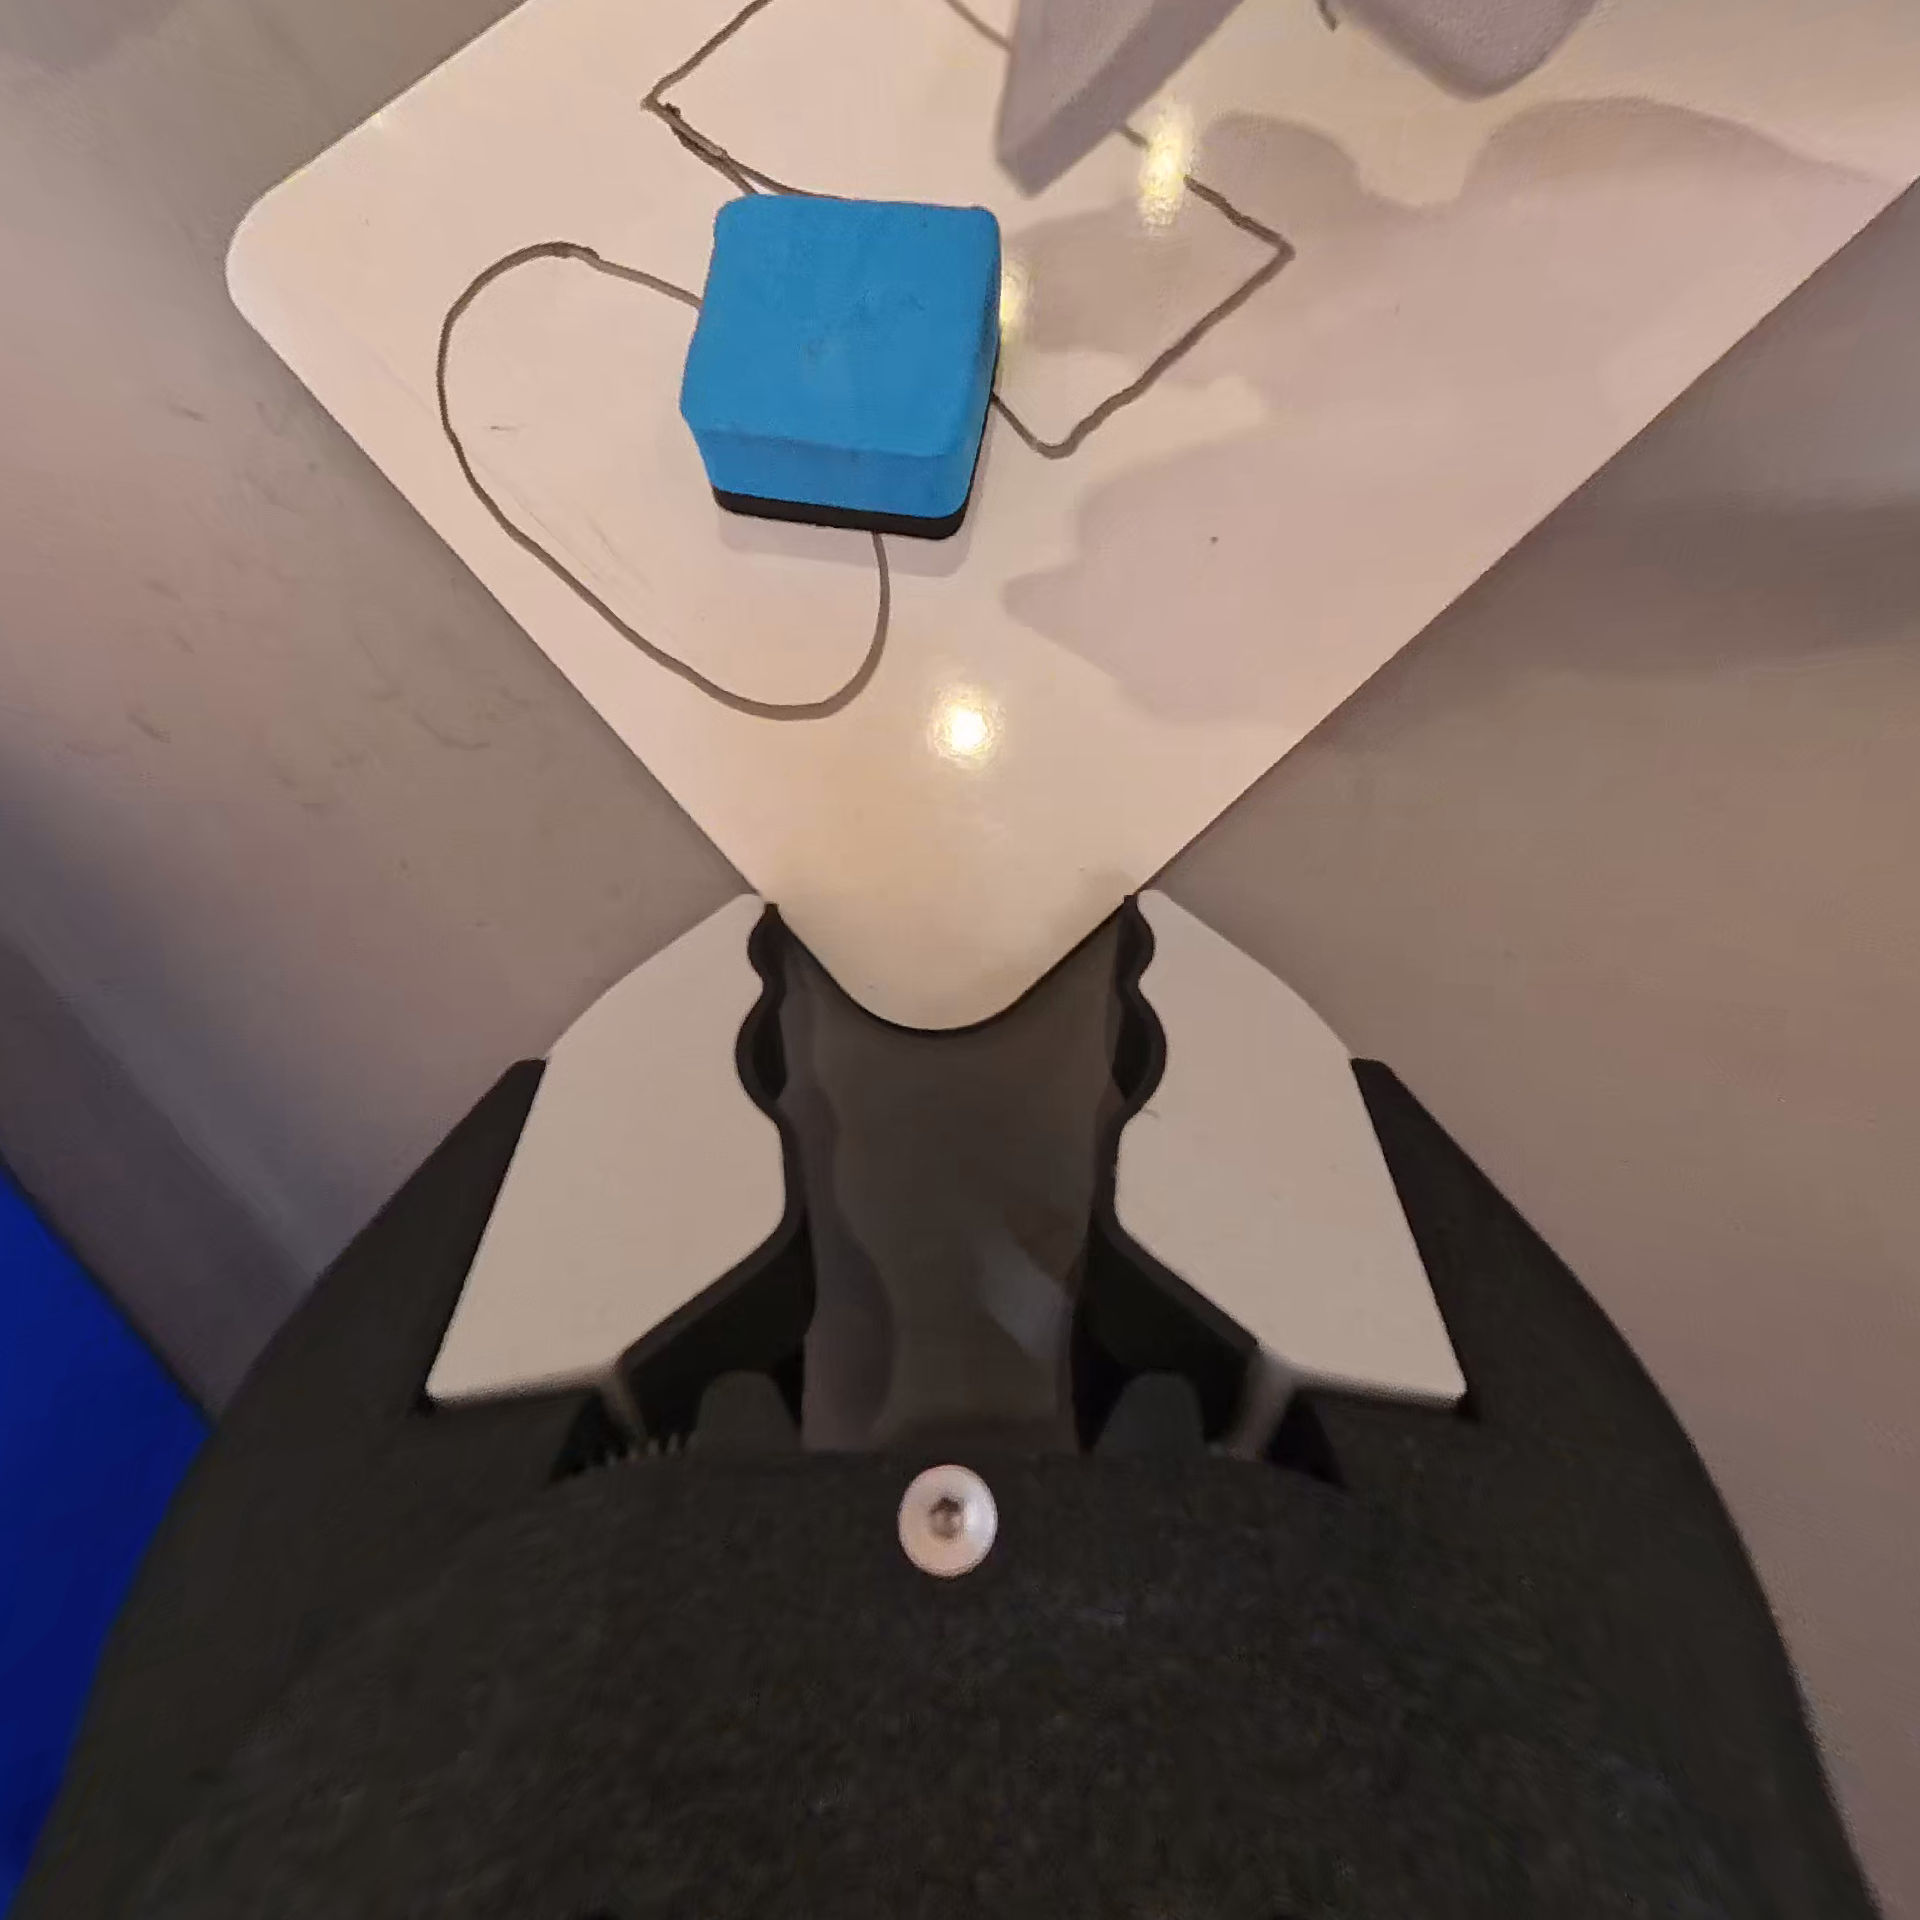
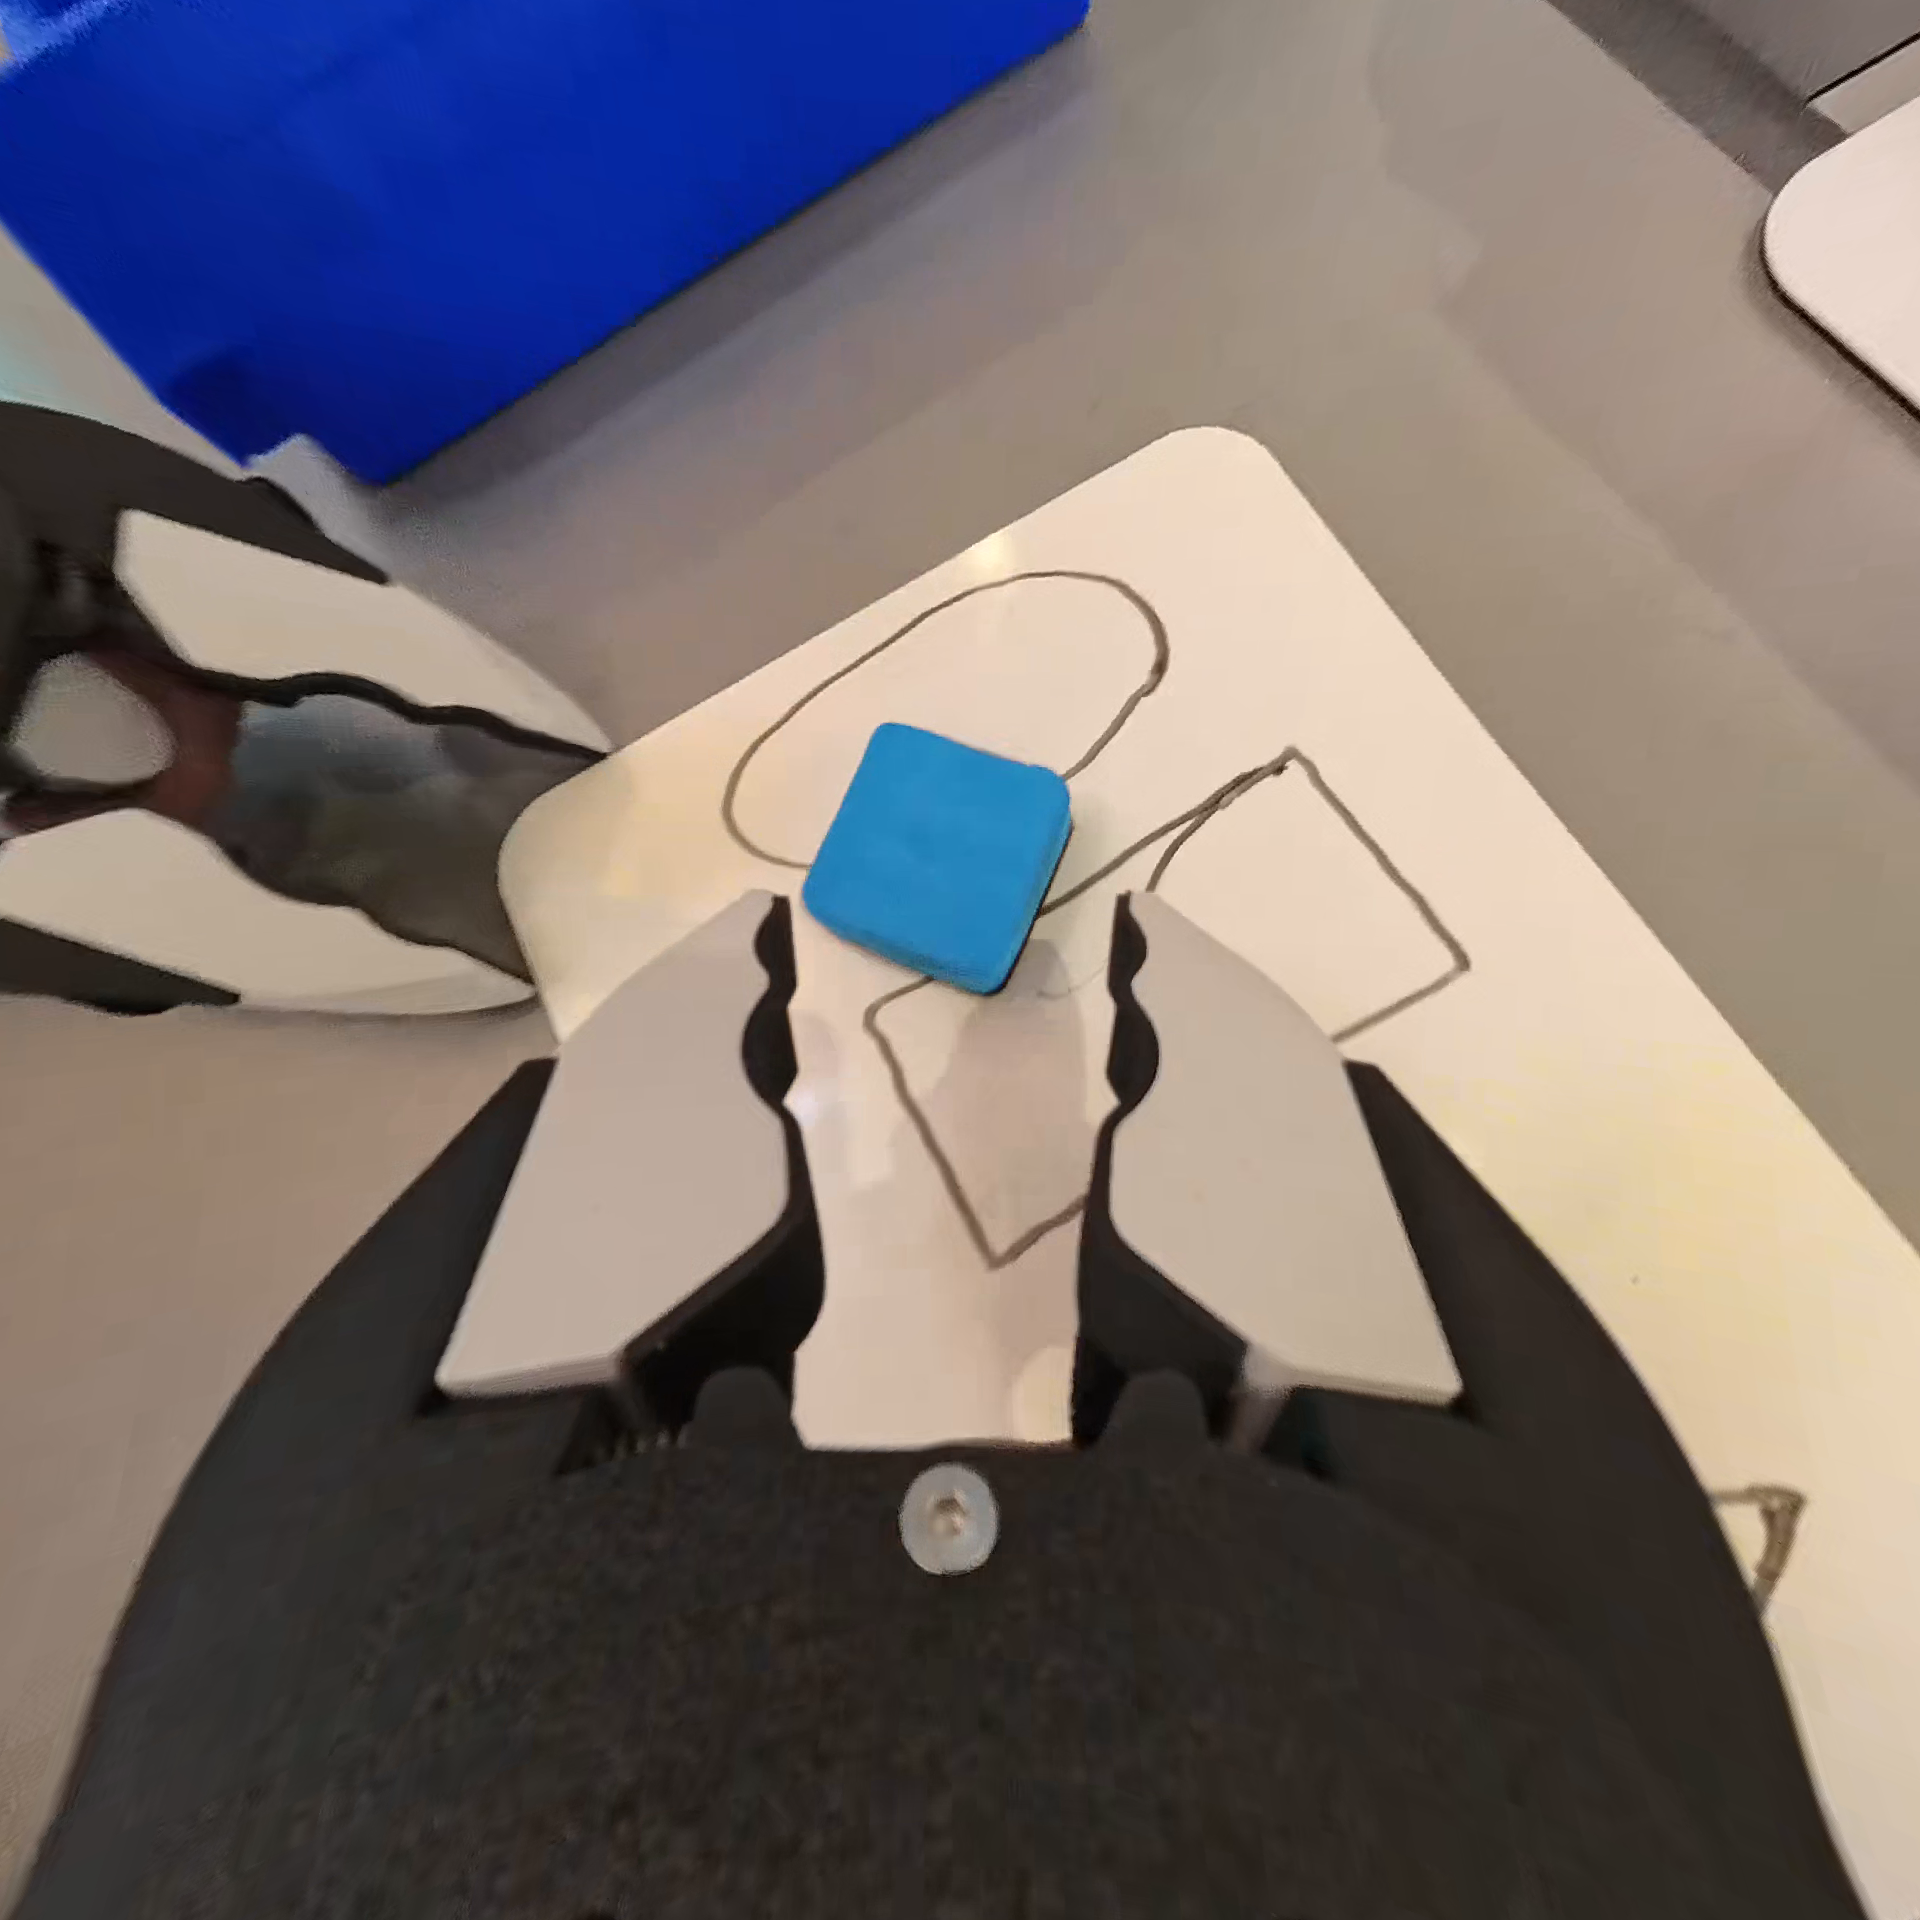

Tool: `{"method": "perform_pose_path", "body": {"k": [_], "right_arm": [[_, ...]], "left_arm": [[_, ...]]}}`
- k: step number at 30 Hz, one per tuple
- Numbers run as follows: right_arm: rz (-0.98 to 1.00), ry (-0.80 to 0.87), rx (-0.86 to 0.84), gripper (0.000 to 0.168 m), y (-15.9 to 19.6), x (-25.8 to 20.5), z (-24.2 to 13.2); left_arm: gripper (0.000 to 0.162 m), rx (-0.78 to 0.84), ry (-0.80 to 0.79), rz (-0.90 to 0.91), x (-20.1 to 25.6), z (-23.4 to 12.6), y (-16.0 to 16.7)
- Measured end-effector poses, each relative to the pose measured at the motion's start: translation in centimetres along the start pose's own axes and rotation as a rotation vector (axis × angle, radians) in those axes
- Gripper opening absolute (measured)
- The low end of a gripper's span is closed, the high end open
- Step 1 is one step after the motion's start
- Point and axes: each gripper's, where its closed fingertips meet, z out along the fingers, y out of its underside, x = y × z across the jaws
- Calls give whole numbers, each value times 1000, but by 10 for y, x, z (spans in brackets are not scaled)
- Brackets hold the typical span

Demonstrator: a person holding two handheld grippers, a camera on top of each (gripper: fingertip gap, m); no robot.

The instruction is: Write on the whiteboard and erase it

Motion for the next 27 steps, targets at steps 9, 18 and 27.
{"method": "perform_pose_path", "body": {"k": [9, 18, 27], "right_arm": [[-104, 75, -71, 62, 3, 7, 21], [-122, 57, -131, 57, 2, 1, 40], [-196, 18, -264, 55, -5, 0, 59]], "left_arm": [[27, 111, -4, -31, -6, -10, -24], [0, 41, 42, -95, -2, 2, -7], [0, 38, 7, -90, -5, 3, -7]]}}
